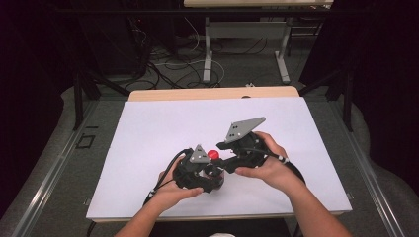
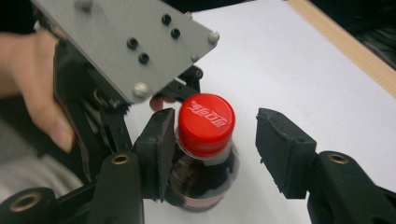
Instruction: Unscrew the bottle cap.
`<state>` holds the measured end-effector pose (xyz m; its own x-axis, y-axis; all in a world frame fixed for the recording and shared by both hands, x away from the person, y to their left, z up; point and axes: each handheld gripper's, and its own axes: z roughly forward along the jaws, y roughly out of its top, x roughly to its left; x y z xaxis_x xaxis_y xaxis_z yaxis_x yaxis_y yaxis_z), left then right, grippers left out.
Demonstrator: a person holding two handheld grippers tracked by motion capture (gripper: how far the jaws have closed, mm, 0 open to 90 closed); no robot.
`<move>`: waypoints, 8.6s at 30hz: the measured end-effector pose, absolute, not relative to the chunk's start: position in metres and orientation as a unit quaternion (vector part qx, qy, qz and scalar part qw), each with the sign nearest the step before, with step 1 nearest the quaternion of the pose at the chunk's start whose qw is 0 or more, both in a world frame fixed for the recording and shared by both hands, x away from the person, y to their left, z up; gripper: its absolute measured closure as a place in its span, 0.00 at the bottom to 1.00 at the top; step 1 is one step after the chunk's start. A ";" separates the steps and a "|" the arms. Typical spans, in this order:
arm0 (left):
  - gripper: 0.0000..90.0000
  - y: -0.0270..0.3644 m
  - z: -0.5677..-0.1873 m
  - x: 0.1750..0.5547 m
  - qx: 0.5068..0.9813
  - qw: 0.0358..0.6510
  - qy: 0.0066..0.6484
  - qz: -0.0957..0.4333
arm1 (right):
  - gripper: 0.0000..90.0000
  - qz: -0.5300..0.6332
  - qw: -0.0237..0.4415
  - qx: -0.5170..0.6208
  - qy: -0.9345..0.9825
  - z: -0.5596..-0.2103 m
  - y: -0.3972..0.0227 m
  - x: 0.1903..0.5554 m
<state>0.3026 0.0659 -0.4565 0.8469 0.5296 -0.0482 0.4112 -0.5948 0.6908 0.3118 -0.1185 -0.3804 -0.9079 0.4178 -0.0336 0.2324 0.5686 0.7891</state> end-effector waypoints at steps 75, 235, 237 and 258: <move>0.34 0.068 -0.455 0.303 0.890 0.363 0.265 0.079 | 0.51 0.443 0.069 0.160 0.880 -0.386 -0.114 0.319; 0.34 0.068 -0.454 0.303 0.893 0.362 0.255 0.081 | 0.44 0.414 0.043 0.072 0.907 -0.380 -0.114 0.339; 0.34 0.068 -0.454 0.303 0.892 0.362 0.260 0.083 | 0.44 0.409 0.058 0.111 0.904 -0.380 -0.113 0.332; 0.34 0.066 -0.456 0.302 0.892 0.363 0.258 0.081 | 0.68 0.417 0.065 0.113 0.900 -0.372 -0.110 0.328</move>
<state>0.3016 0.0662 -0.4561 0.8539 0.5186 -0.0438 0.4013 -0.6027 0.6897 0.3276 -0.1103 -0.3721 -0.9663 0.2564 -0.0224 0.1488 0.6276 0.7642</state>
